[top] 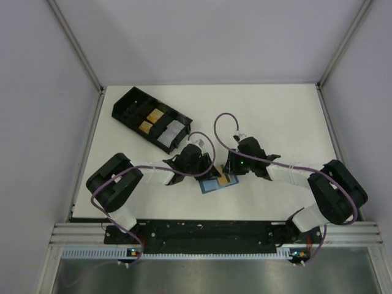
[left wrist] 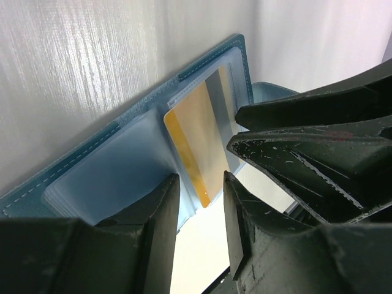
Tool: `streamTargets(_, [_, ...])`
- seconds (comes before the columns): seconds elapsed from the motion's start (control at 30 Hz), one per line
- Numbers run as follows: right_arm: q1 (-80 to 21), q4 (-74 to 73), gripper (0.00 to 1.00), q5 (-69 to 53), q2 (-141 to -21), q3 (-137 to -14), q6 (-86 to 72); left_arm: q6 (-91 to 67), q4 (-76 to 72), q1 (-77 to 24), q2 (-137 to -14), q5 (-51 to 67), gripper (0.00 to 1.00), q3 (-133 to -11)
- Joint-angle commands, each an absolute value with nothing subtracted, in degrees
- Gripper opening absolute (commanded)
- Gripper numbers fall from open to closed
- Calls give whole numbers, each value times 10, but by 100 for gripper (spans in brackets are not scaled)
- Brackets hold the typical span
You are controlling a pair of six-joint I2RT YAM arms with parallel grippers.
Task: Take the credit cards out of the card holder
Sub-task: Remove the credit card from the card holder.
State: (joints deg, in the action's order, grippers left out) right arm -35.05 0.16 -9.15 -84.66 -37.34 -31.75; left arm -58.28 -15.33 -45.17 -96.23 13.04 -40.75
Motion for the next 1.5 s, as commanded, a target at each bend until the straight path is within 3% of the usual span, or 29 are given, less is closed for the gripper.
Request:
streamTargets(0.0, [-346, -4, 32, -97, -840, -349, -327, -597, -187, -447, -973, 113, 40, -401])
streamTargets(0.2, [-346, 15, 31, -101, -840, -338, -338, -626, -244, -441, -981, 120, 37, -360])
streamTargets(0.37, [-346, 15, 31, -102, -840, -337, -340, -642, -297, -440, -992, 137, 28, -342])
streamTargets(0.53, [-346, 13, 30, -100, -841, -335, -341, -647, -321, -440, -994, 144, 14, -335])
streamTargets(0.63, [-346, 9, 26, -94, -841, -335, -343, -647, -323, -439, -990, 140, 0, -329])
streamTargets(1.0, [-327, -40, 1, -82, -889, -347, -365, -657, -328, -428, -965, 145, 0, -287])
streamTargets(1.47, [-301, -65, 0, -67, -894, -343, -379, -653, -324, -402, -919, 159, 0, -227])
